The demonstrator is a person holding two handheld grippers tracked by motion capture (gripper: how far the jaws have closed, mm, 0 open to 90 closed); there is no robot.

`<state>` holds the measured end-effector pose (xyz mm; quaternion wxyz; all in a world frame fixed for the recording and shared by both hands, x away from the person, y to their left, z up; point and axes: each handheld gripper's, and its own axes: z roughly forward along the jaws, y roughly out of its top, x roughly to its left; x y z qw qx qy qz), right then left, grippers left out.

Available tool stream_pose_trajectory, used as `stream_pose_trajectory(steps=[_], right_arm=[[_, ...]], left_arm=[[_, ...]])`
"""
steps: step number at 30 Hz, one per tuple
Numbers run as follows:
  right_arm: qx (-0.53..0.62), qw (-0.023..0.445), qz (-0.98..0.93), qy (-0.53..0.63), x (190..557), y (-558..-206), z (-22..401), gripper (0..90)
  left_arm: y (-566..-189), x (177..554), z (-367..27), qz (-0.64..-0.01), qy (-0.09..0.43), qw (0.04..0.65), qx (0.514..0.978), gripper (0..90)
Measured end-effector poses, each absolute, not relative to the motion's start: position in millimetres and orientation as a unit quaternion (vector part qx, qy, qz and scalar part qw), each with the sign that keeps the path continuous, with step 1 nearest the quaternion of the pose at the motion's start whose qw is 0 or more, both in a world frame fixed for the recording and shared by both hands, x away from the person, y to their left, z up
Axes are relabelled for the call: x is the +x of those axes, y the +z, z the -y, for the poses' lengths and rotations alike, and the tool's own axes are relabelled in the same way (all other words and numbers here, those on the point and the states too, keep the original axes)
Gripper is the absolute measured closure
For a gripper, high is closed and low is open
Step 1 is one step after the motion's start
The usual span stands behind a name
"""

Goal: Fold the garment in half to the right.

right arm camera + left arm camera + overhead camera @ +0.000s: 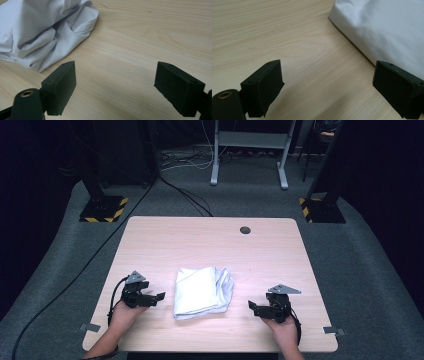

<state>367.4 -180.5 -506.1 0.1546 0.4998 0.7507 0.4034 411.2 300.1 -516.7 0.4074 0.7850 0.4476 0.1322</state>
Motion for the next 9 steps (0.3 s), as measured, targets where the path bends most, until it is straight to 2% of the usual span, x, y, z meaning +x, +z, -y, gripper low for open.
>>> stream_pose_trajectory(steps=[9], right_arm=[[0.521, 0.159, -0.734, 0.405, 368, -508, 196, 15.7]], left_arm=[[-520, 417, -315, -0.492, 0.158, 0.393, 0.761, 8.1]])
